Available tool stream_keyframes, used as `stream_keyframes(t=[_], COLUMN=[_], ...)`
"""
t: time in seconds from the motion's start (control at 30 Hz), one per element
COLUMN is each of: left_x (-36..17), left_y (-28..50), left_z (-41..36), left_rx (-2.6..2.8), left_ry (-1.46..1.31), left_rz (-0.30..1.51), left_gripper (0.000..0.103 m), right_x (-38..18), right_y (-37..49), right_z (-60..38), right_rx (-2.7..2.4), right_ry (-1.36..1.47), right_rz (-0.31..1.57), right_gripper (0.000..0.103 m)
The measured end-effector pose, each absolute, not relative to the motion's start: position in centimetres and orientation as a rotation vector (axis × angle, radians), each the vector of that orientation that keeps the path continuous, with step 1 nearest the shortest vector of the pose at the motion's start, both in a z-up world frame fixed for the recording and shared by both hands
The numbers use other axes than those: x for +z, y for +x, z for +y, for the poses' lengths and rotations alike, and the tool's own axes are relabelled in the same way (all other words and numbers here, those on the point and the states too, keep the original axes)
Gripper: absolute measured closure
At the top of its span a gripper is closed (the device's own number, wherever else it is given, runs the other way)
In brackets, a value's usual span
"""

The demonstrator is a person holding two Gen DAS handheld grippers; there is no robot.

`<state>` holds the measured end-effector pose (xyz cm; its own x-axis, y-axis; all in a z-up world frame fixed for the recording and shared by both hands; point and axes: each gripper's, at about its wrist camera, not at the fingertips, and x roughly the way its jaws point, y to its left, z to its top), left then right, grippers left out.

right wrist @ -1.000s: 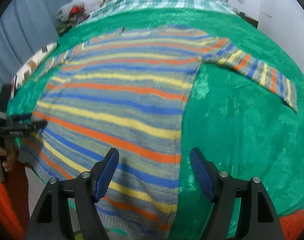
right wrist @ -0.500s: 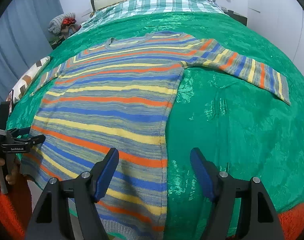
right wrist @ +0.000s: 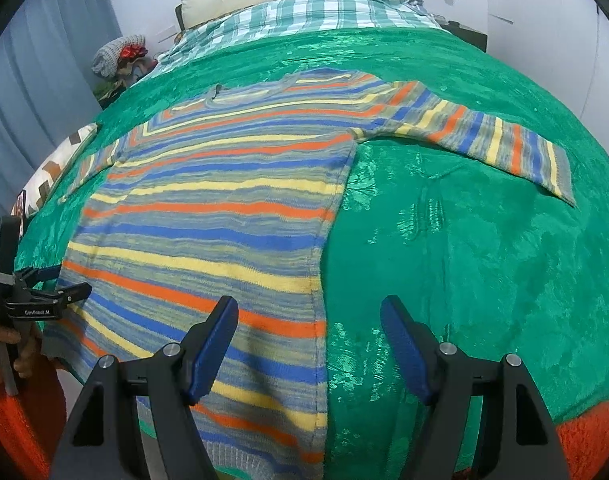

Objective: Fold small clothes

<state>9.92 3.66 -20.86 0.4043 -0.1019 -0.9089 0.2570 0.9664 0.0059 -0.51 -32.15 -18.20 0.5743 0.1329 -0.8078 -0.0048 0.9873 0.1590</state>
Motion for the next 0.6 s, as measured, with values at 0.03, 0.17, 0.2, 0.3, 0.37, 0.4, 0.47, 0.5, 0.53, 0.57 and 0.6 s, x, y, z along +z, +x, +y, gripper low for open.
stream_keyframes(t=[0.03, 0.17, 0.2, 0.3, 0.37, 0.4, 0.47, 0.5, 0.53, 0.57, 0.6], left_x=[-20.9, -20.9, -20.9, -21.0, -20.9, -20.9, -20.9, -20.8, -20.5, -20.0, -19.4], left_y=[9.9, 9.9, 9.9, 9.9, 9.8, 9.8, 9.9, 9.9, 9.9, 9.9, 9.8], left_z=[3.7, 3.7, 3.7, 3.7, 3.7, 3.7, 3.8, 3.8, 3.9, 4.2, 4.4], left_rx=[-0.228, -0.229, -0.229, -0.229, -0.229, -0.229, -0.231, -0.233, -0.238, -0.241, -0.246], left_ry=[0.153, 0.152, 0.152, 0.152, 0.152, 0.151, 0.148, 0.144, 0.136, 0.119, 0.098], left_rz=[1.134, 1.131, 1.13, 1.132, 1.131, 1.131, 1.131, 1.133, 1.134, 1.123, 1.105], left_gripper=[0.0, 0.0, 0.0, 0.0, 0.0, 0.0, 0.0, 0.0, 0.001, 0.001, 0.001], right_x=[-18.2, -18.3, -18.3, -18.5, -18.5, -18.5, -18.5, -18.5, -18.5, -18.4, -18.1], right_y=[-0.4, -0.4, -0.3, -0.3, -0.3, -0.3, -0.3, -0.2, -0.1, 0.0, 0.2], right_z=[-32.3, -32.3, -32.3, -32.1, -32.0, -32.0, -32.0, -32.1, -32.3, -32.9, -33.6], right_rx=[0.079, 0.076, 0.078, 0.081, 0.083, 0.083, 0.083, 0.085, 0.089, 0.093, 0.096], right_ry=[0.15, 0.158, 0.156, 0.148, 0.146, 0.146, 0.149, 0.157, 0.176, 0.207, 0.248], right_rz=[0.958, 0.958, 0.961, 0.969, 0.97, 0.97, 0.97, 0.97, 0.97, 0.966, 0.955], right_gripper=[0.03, 0.03, 0.03, 0.03, 0.03, 0.03, 0.03, 0.03, 0.03, 0.03, 0.03])
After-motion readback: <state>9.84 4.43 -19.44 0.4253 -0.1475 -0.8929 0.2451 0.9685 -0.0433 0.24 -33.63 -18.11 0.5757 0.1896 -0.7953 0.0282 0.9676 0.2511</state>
